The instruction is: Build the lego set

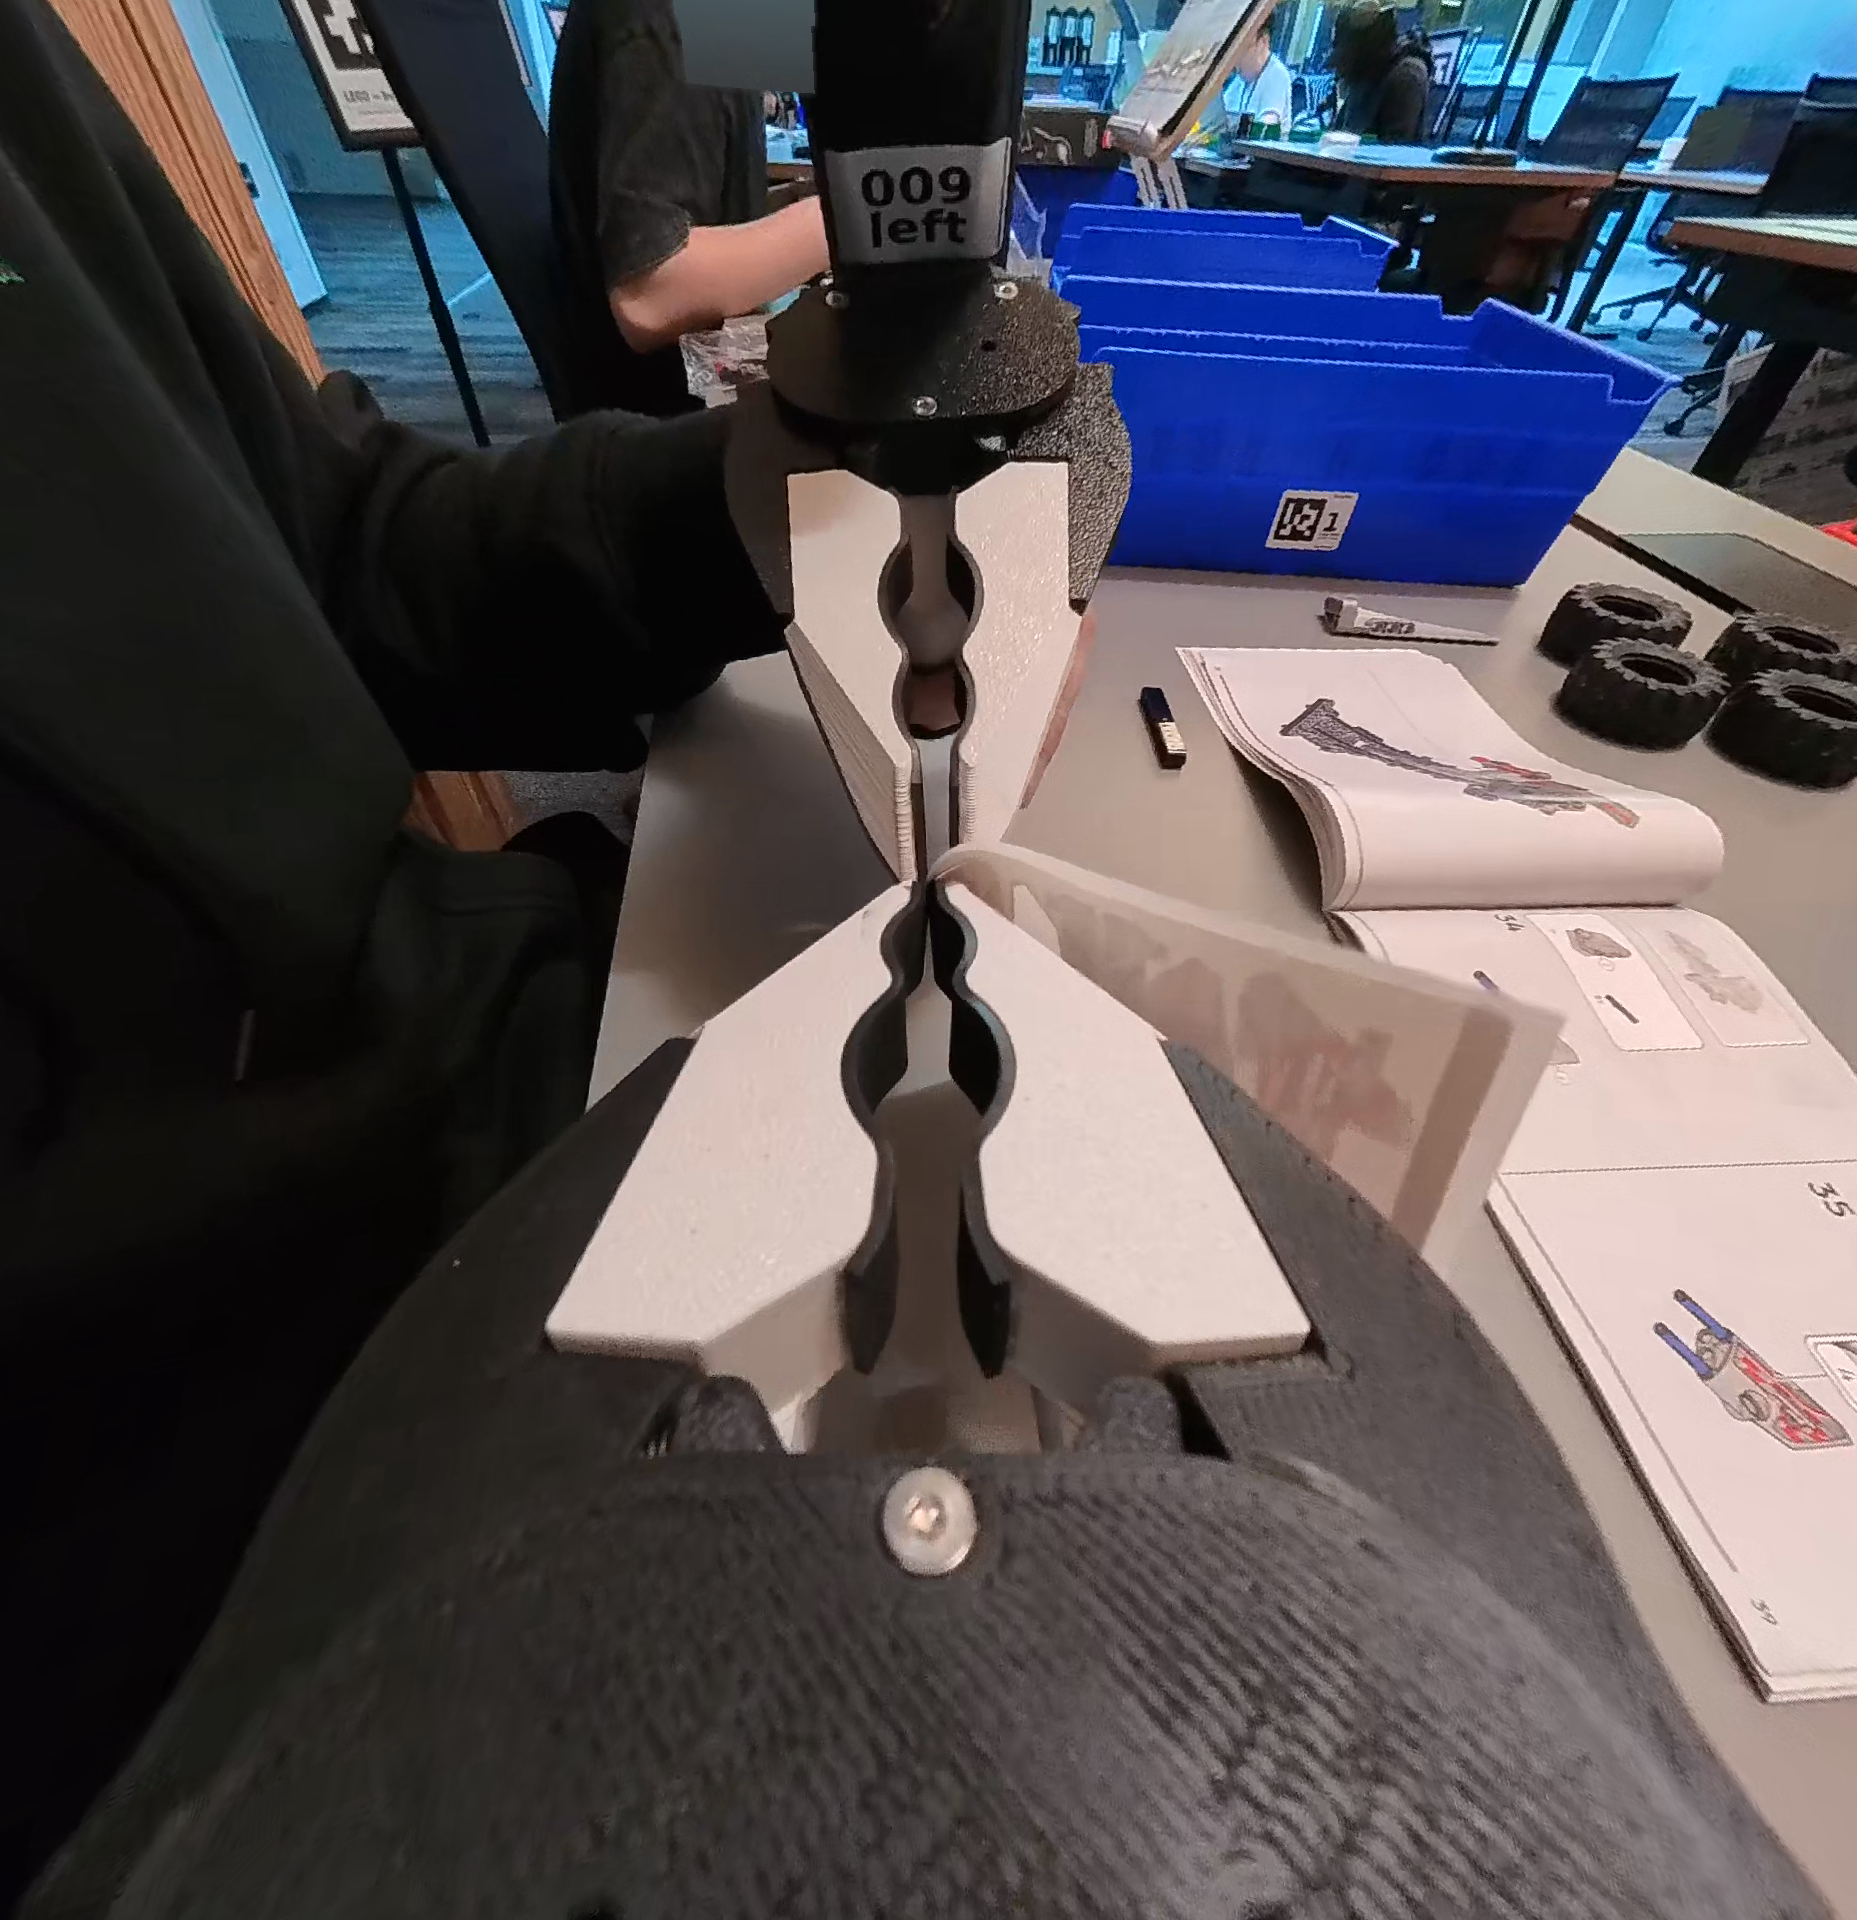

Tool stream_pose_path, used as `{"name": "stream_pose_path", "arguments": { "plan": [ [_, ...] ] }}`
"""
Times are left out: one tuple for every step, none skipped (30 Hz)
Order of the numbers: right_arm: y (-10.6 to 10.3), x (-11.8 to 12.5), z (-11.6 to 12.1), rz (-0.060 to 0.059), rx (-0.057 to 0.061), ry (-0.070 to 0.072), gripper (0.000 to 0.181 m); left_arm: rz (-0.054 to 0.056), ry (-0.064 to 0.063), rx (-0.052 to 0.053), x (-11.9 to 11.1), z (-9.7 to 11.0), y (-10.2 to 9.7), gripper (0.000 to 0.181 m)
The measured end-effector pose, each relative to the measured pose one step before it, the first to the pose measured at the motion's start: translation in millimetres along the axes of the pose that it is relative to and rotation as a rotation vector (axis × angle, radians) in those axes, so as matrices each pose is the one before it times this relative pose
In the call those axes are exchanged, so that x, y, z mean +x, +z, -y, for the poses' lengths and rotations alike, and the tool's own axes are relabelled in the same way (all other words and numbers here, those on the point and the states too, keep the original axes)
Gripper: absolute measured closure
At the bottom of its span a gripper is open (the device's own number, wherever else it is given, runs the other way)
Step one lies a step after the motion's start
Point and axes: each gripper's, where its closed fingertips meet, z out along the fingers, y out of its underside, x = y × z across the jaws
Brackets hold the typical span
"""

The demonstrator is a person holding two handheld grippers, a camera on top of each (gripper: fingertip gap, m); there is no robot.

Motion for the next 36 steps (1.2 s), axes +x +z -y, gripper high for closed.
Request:
{"name": "stream_pose_path", "arguments": {
  "plan": [
    [-0.13,0.54,-0.68,-0.0026,-0.0027,-0.0013,0.181,0.0007,0.0015,-0.0029,-0.04,-0.3,-0.5,0.18],
    [-0.3,0.13,-0.35,0.0009,-0.0014,0.0002,0.181,0.0001,0.0022,-0.0019,0.05,-0.19,-0.75,0.181],
    [-0.45,0.04,-0.14,0.0014,0.0007,0.0014,0.181,0.0049,0.002,0.0003,-0.74,0.13,-0.8,0.181],
    [-0.46,0.89,0.15,-0.0042,0.0014,0.002,0.181,0.0104,0.0015,0.0018,-1.68,0.33,-0.68,0.181],
    [-0.36,0.83,0.21,-0.0032,0.0026,0.0021,0.181,0.0061,0.0002,0.0029,-1.06,0.56,-0.4,0.181],
    [-0.12,-0.08,0.8,0.002,0.0052,0.0036,0.181,-0.0004,-0.0013,0.0035,0.1,0.55,-0.11,0.181],
    [0.07,0.0,0.54,0.0009,0.0043,0.0036,0.181,-0.0002,-0.0016,0.0017,-0.04,0.28,0.24,0.181],
    [0.03,0.76,-0.17,-0.0036,0.0003,0.002,0.181,0.0039,0.0008,-0.0011,-0.45,-0.12,0.22,0.181],
    [-0.05,0.26,-0.51,-0.0007,-0.0015,0.0004,0.181,0.0029,0.0025,-0.0022,-0.33,-0.28,0.12,0.181],
    [-0.15,-0.22,-0.38,0.0025,-0.0011,0.0008,0.181,0.0005,0.0015,-0.0017,0.02,-0.23,-0.15,0.181],
    [-0.18,0.66,-0.08,-0.0026,0.0006,0.0025,0.181,0.0052,0.0008,-0.0006,-0.82,0.06,-0.21,0.181],
    [-0.36,1.29,-0.18,-0.005,0.0011,0.0051,0.181,0.0118,0.0016,0.0002,-1.96,0.1,-0.55,0.181],
    [-0.38,0.76,-0.27,-0.0006,0.002,0.008,0.181,0.0121,0.0019,0.0014,-2.08,0.24,-0.77,0.181],
    [-0.53,0.82,-0.13,0.0,0.0041,0.0112,0.181,0.0105,0.0006,0.0033,-2.14,0.38,-0.84,0.181],
    [-0.68,1.66,0.01,-0.0042,0.0046,0.0162,0.181,0.0156,-0.002,0.0041,-3.02,0.35,-1.0,0.181],
    [-0.82,2.7,-0.2,-0.0078,0.0043,0.0215,0.181,0.0184,-0.0049,0.0046,-3.78,0.07,-1.13,0.181],
    [-0.9,2.19,-0.14,-0.0023,0.0057,0.0252,0.181,0.0105,-0.0086,0.0063,-2.93,0.26,-1.26,0.181],
    [-1.0,1.95,-0.02,0.0006,0.0081,0.0305,0.181,0.0087,-0.012,0.008,-2.73,0.5,-1.38,0.181],
    [-1.07,1.9,0.41,0.0011,0.0103,0.0334,0.181,0.017,-0.0137,0.0088,-4.05,0.67,-1.48,0.181],
    [-1.03,1.86,0.27,0.0025,0.0105,0.0379,0.181,0.018,-0.013,0.0088,-4.26,0.75,-1.36,0.181],
    [-0.87,1.77,-0.11,0.0049,0.0073,0.0416,0.181,0.0105,-0.0115,0.0073,-2.77,0.74,-1.19,0.181],
    [-0.89,2.16,0.1,0.0016,0.0081,0.0362,0.181,0.0106,-0.0091,0.0059,-2.58,0.57,-1.06,0.181],
    [-0.97,1.7,0.66,0.0016,0.0099,0.0292,0.181,0.0149,-0.0054,0.005,-3.17,0.47,-1.21,0.181],
    [-0.99,1.42,0.31,0.0019,0.0055,0.0267,0.181,0.0091,-0.0041,0.0062,-2.22,0.51,-1.25,0.181],
    [-0.99,1.65,-0.14,-0.0005,0.0012,0.0237,0.181,0.0045,-0.0072,0.0077,-1.53,0.68,-1.28,0.181],
    [-0.57,1.44,-0.58,-0.0013,-0.0019,0.0206,0.181,0.0059,-0.0091,0.0105,-1.84,1.48,-1.47,0.181],
    [-0.48,2.54,-0.81,-0.0104,-0.0038,0.0172,0.181,0.0078,-0.0074,0.0133,-2.01,2.06,-1.52,0.181],
    [-0.46,3.42,-1.05,-0.017,-0.0064,0.016,0.181,0.0087,-0.0051,0.0156,-2.05,2.83,-1.81,0.181],
    [-0.66,3.48,-1.21,-0.0161,-0.0071,0.0154,0.181,0.0065,-0.0048,0.0177,-1.47,3.62,-2.01,0.181],
    [-1.04,3.33,-0.56,-0.0153,-0.0038,0.0102,0.181,0.007,-0.0032,0.0173,-1.39,3.8,-2.18,0.181],
    [-1.68,3.16,0.43,-0.0155,-0.0009,0.0017,0.181,0.0126,0.0023,0.0141,-1.92,3.56,-2.35,0.181],
    [-2.28,3.11,1.75,-0.0158,0.002,-0.0052,0.181,0.0145,0.0082,0.0087,-2.27,3.05,-2.36,0.181],
    [-2.59,2.7,3.56,-0.0135,0.0057,-0.0078,0.181,0.0118,0.0094,0.0045,-2.02,2.39,-2.62,0.181],
    [-2.54,2.41,5.88,-0.0114,0.0107,-0.01,0.181,0.0104,0.0054,0.0031,-2.16,2.05,-2.74,0.181],
    [-2.12,2.09,8.47,-0.0103,0.016,-0.0164,0.181,0.009,0.0009,0.0055,-2.41,2.04,-2.93,0.181],
    [-1.61,1.51,9.45,-0.007,0.0119,-0.0241,0.181,0.0081,-0.0025,0.0107,-2.44,2.25,-3.05,0.181]
  ]
}}
